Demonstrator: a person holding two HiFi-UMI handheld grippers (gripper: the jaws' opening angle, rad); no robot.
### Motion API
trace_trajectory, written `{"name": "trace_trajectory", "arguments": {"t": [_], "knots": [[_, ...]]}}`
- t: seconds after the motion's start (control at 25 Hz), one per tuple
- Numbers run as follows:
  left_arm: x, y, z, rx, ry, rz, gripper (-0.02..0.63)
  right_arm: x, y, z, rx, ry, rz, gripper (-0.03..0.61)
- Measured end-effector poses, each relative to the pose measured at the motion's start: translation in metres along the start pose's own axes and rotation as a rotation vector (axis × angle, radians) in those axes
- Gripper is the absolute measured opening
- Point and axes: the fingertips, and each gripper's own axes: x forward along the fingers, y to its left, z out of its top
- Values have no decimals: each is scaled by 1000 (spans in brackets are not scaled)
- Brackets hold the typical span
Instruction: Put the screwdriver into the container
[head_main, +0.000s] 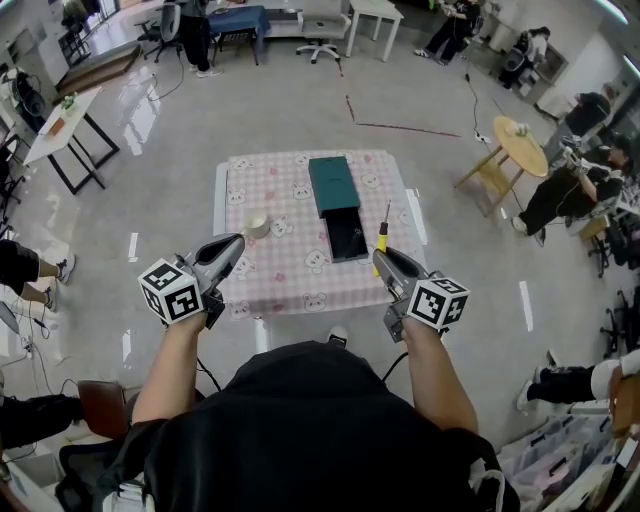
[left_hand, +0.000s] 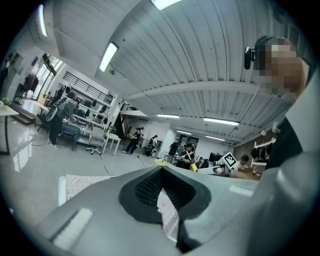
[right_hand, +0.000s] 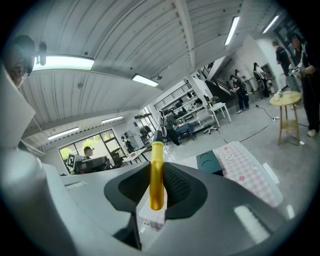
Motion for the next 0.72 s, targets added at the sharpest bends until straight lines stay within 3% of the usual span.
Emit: {"name": "trace_trajectory", "arguments": {"t": [0.72], "knots": [[0,13,-2,-7,-13,28,0,15,-9,5,-9,9,10,114]]}}
